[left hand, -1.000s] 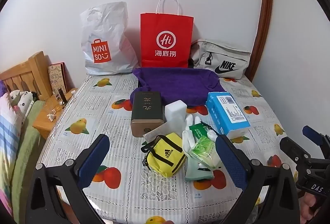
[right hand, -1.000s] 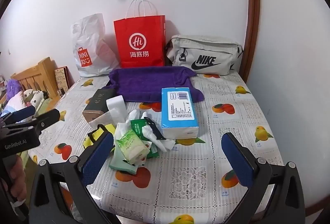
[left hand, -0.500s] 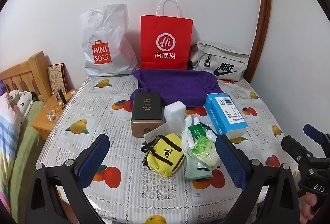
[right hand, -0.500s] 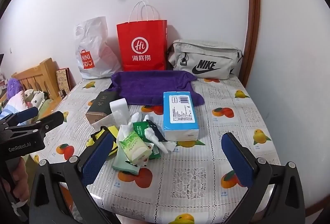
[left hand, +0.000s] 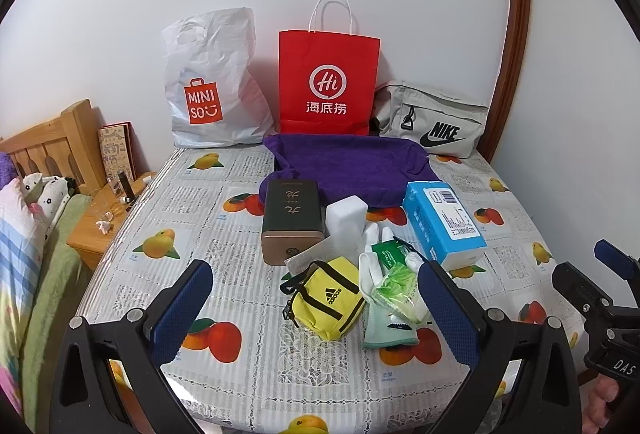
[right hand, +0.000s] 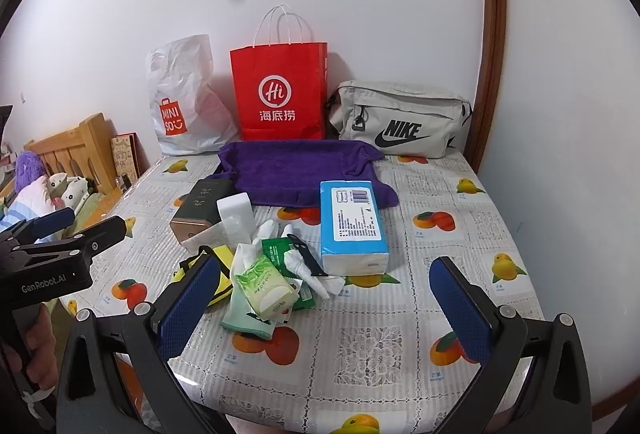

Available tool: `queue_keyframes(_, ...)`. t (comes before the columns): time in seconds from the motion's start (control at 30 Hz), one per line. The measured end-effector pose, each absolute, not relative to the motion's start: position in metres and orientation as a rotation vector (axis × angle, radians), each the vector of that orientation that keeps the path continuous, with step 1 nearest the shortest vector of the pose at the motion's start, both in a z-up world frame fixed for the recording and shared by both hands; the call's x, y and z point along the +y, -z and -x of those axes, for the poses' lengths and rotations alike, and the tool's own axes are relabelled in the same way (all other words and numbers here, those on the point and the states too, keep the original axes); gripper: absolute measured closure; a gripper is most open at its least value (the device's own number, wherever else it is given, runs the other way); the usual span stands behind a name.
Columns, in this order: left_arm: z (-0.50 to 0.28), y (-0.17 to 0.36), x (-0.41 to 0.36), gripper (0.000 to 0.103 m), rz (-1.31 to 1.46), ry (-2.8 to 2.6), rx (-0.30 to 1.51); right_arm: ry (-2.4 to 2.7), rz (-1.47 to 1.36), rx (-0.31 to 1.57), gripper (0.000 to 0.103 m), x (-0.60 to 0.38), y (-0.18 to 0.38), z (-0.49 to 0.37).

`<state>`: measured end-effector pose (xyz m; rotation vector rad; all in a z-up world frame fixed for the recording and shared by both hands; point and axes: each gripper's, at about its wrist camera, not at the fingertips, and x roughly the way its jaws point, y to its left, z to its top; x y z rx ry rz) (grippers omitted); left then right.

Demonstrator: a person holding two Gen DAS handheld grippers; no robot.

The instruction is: Organize soft objects

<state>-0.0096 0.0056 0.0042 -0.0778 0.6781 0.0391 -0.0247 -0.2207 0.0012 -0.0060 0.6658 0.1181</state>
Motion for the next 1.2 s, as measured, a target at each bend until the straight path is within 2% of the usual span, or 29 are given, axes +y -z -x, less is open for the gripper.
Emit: queue_keyframes(1.2, 0.0132, -0.0049, 0.0117, 0.0, 0.076, -0.039, 0.67, -0.124, 0.004, 0.659, 0.0, -0.2195, -0.0008, 0.0259)
